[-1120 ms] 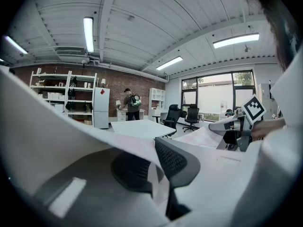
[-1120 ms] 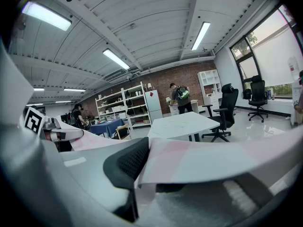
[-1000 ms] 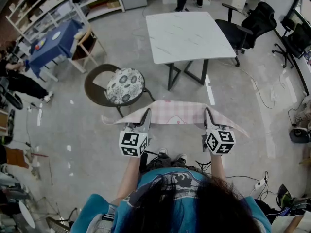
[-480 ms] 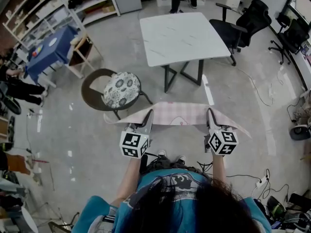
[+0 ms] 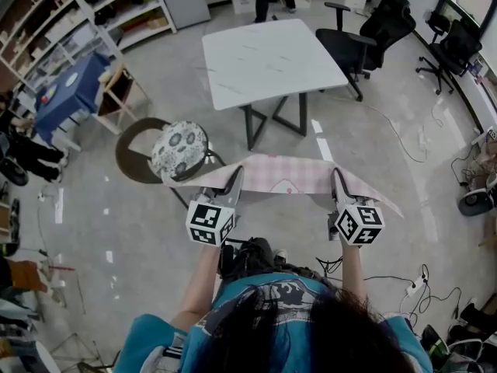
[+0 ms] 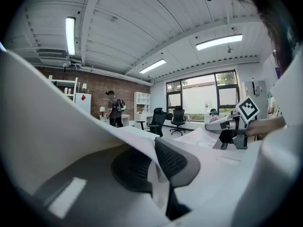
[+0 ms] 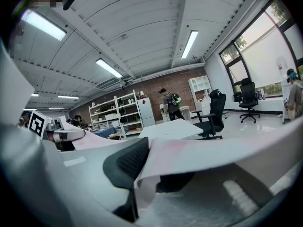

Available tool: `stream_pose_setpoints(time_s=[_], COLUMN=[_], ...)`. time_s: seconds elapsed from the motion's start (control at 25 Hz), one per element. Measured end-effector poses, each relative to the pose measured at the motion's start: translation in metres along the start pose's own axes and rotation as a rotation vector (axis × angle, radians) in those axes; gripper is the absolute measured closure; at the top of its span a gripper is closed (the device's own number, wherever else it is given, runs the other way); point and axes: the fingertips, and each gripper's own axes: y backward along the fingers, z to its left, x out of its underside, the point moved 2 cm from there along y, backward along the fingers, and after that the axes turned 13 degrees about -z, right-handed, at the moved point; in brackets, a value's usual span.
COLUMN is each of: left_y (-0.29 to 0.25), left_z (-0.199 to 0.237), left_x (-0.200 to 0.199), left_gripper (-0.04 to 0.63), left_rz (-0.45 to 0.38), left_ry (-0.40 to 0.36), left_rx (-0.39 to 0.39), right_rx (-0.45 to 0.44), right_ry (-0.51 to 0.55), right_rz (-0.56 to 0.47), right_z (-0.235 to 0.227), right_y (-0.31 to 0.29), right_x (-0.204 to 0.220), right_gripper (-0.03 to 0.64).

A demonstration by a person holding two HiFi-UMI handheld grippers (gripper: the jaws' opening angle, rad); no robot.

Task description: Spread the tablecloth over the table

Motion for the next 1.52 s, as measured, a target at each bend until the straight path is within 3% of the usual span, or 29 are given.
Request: stream_pose_setpoints(time_s=[0.64, 0.92, 1.24, 1.52], left_y=[-0.091, -0.175, -0.285, -0.358], left_z=[-0.015, -0.010, 0.016, 0.036], left_x=[-0.030, -0.032, -0.062, -0.081], left_gripper=[0.557, 0.557, 0.557, 0.557], left_rz=[-0.063, -0.096, -0.175, -0.230], left_ry=[-0.035, -0.054, -0.042, -0.017], left_rx=[0.120, 0.160, 0.185, 0.214], right_rx=[0.056, 0.063, 0.039, 0.052], right_ry=[0.021, 0.047, 0.125, 0.122], right_rz=[-0.093, -0.086, -0.120, -0.163], right_z=[-0.064, -0.120, -0.176, -0.213], right_y=[-0.031, -0.084, -0.176, -0.230], right_x=[-0.040, -0.060, -0.120, -0.152], right_gripper=[0.572, 0.571, 0.569, 0.569])
